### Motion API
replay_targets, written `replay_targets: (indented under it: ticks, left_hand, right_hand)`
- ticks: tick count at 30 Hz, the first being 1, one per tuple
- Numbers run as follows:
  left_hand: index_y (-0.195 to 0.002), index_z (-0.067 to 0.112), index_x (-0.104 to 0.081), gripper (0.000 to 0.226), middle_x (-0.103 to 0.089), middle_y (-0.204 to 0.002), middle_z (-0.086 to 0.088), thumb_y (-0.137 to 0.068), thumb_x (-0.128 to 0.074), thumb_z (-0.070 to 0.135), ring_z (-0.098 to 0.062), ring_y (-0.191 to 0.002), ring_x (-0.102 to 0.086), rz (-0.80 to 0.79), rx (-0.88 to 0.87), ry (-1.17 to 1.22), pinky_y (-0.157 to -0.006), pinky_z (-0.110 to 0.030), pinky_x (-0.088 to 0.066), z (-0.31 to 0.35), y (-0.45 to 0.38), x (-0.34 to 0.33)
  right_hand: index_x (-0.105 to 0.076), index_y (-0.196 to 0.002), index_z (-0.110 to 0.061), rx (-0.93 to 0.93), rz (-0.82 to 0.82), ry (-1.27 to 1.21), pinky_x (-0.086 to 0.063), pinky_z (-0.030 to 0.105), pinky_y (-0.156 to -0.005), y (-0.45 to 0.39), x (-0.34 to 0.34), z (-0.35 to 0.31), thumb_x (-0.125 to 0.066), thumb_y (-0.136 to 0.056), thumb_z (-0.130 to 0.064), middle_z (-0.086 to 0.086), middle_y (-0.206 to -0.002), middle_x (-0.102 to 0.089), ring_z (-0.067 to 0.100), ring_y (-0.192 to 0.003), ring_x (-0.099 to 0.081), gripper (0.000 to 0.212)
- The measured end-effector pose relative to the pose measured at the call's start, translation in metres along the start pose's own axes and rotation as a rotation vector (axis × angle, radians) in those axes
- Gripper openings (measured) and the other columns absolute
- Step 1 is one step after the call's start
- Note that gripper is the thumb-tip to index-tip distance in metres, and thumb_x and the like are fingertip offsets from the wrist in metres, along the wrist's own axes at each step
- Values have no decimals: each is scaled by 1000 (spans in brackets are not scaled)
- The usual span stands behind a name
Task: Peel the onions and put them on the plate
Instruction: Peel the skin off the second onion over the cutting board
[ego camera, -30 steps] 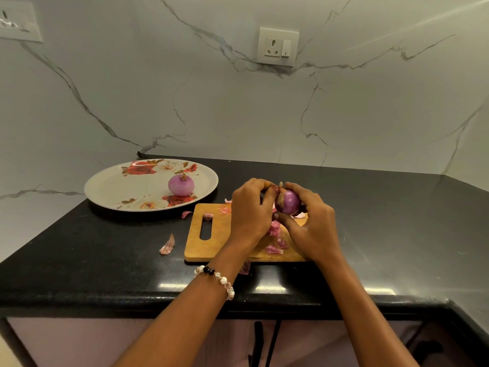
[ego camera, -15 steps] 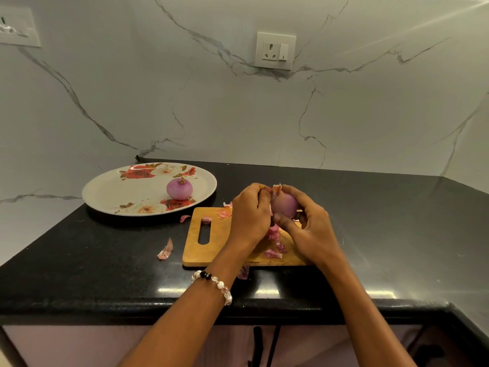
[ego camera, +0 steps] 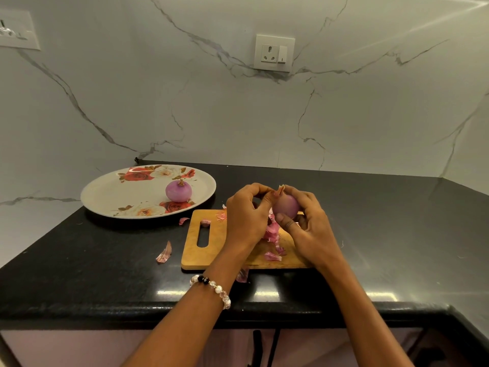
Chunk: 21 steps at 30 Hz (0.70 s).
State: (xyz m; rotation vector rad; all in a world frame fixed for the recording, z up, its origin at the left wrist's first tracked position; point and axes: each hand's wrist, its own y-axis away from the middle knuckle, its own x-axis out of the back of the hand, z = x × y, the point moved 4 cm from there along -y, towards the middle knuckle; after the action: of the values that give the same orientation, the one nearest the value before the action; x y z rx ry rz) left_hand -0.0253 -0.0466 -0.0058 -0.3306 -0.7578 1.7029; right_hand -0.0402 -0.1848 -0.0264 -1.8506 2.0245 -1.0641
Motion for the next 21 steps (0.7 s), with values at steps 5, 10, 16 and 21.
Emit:
replay_targets:
  ticks: [5, 10, 16, 21]
  left_hand:
    - [-94, 16, -70, 14, -67, -89, 4, -88, -63, 27, -10, -83, -62, 31, 51, 11, -70, -18, -53, -3, -2, 1]
    - [-97, 13, -67, 16, -66, -90, 2, -94, -56, 25, -12, -84, -63, 5, 123, 46, -67, -17, -54, -7, -2, -1]
    - [-100, 12, -58, 17, -61, -96, -4, -99, -45, 24, -14, -87, -59, -45, 56, -8, -68, -14, -51, -3, 0, -6]
    - [-106, 12, -55, 20, -60, -101, -7, -99, -43, 26, -18, -91, -60, -84, 45, -18, -74, -29, -57, -1, 2, -9]
  right_hand:
    - [-48, -132, -26, -14, -53, -57, -53, 18, -88, 1, -2, -3, -69, -89, -7, 2, -126, -54, 13, -114, -59, 51]
    - [-50, -132, -24, -67, -79, -167, -53, 20, -89, 2, -3, -7, -64, -92, -6, 3, -128, -59, 12, -113, -62, 47]
    - [-61, -115, -23, -124, -23, -405, -55, 22, -78, 1, 1, -8, -60, -89, 3, -4, -111, -66, 11, -103, -67, 37]
    - [-66, -107, -16, -193, 35, -556, -55, 23, -75, -3, 1, 1, -53, -69, -7, 2, -109, -67, 20, -101, -66, 41]
